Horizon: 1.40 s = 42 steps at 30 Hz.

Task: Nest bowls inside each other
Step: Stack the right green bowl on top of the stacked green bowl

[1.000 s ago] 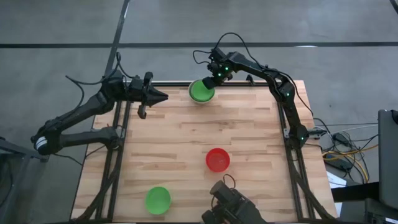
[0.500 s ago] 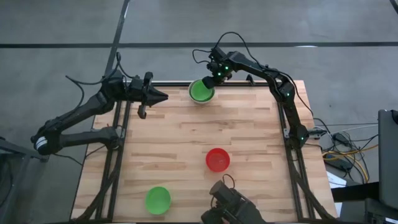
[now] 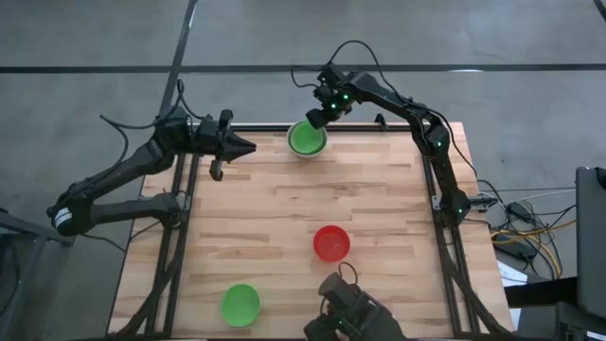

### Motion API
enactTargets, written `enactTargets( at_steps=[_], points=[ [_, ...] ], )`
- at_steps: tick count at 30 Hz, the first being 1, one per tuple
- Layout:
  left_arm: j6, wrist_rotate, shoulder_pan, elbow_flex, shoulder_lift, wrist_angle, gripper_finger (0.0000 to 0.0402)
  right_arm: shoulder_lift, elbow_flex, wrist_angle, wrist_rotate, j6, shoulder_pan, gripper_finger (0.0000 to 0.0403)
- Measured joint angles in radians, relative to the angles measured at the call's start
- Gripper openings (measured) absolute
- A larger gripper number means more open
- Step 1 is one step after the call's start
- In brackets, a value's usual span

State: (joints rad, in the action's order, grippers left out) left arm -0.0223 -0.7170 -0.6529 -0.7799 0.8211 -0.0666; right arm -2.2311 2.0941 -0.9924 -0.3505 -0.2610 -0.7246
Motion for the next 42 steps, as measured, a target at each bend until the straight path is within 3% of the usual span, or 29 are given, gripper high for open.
enactTargets(
  at_steps=[30, 42],
  points=[
    [0.000, 0.000, 0.000, 0.000, 0.000, 0.000, 0.0044, -0.003, -0.107, -0.026, 0.063, 0.003, 0.001, 0.0130],
    [0.000, 0.000, 0.000, 0.000, 0.000, 0.000, 0.0044, 0.015, -0.081, -0.021, 0.027, 0.013, 0.003, 0.0132]
  ],
)
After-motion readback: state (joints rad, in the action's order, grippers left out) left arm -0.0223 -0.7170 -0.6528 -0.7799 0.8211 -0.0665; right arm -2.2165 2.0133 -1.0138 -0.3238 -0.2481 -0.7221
